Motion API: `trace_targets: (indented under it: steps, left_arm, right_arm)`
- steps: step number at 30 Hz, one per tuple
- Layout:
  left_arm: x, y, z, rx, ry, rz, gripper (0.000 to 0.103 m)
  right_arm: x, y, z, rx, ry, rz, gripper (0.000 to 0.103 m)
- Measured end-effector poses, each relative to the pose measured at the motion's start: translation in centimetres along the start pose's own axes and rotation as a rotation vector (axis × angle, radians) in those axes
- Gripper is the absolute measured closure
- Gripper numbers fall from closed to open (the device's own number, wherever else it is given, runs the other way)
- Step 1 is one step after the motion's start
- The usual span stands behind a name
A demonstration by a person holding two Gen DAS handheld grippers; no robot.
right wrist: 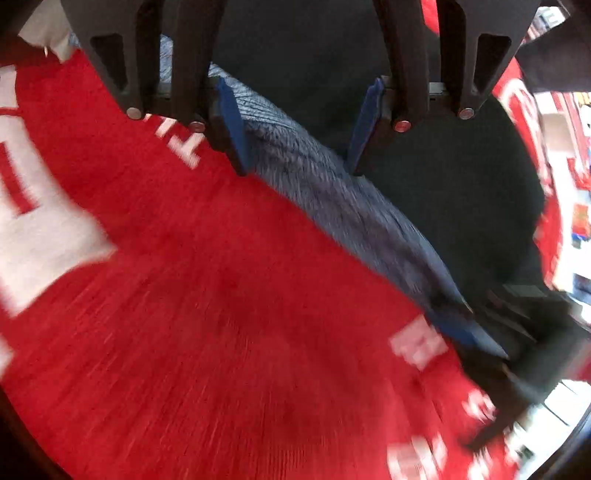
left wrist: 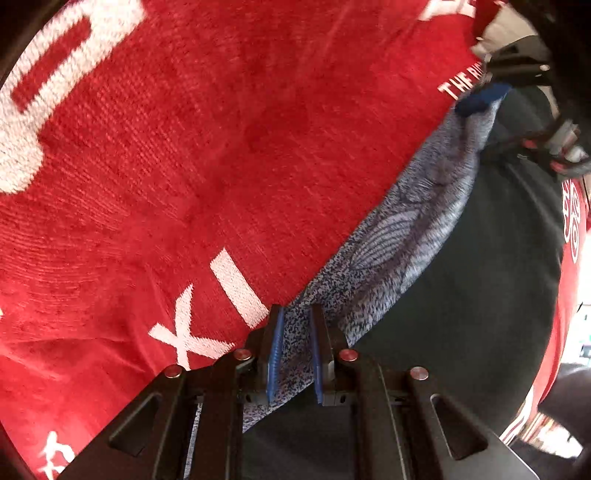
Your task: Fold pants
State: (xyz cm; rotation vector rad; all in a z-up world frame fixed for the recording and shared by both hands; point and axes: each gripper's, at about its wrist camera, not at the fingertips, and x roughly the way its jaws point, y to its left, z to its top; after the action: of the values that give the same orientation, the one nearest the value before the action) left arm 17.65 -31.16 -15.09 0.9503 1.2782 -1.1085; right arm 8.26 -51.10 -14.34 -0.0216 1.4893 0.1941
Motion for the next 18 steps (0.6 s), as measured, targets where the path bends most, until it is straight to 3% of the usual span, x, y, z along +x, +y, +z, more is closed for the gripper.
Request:
trace_targets:
  steps: [2,3,6,9,11,15,18]
  left_arm:
    - [-0.3,-1.0,-0.3,0.033,-0.009,0.056,0.089]
    - [-0.5,-1.7,-0.6,0.053,-0.020,0.100,0.099]
    - [-0.2,-2.0,-1.5,0.022,-0.040,0.205,0.100]
    - [0.6,-0.1,-2.5,-0.124,-0.043,0.258,0.100]
    - [0.4,0.8,-3.0,-0.195,-0.050,0.248,0.100]
    - [-1.8,1.6,-4.3,-0.279,-0.113,0.179,0.100]
    - [-3.5,0.8,-4.8,-0.295,-0.137,0.144,0.100]
  right_arm:
    - [-0.5,-0.2,0.0,0.068,-0.017,0.002,0.085]
    - [-0.8,-0.3,0.0,0.087,-0.028,0.001,0.089]
    - [-1.4,-0.9,0.0,0.122,-0.042,-0.011,0.091]
    - [-0.7,-1.5,-0.2,0.162,-0.041,-0.033,0.090]
    - [-0.5,-1.6,-0.3,0.203,-0.054,-0.026,0.086]
    - [-2.8,-2.1,-1.4,0.313,-0.135,-0.023,0.065]
    - [-4.9,-2.4,-2.4,0.410,-0.191,-0.012,0.064]
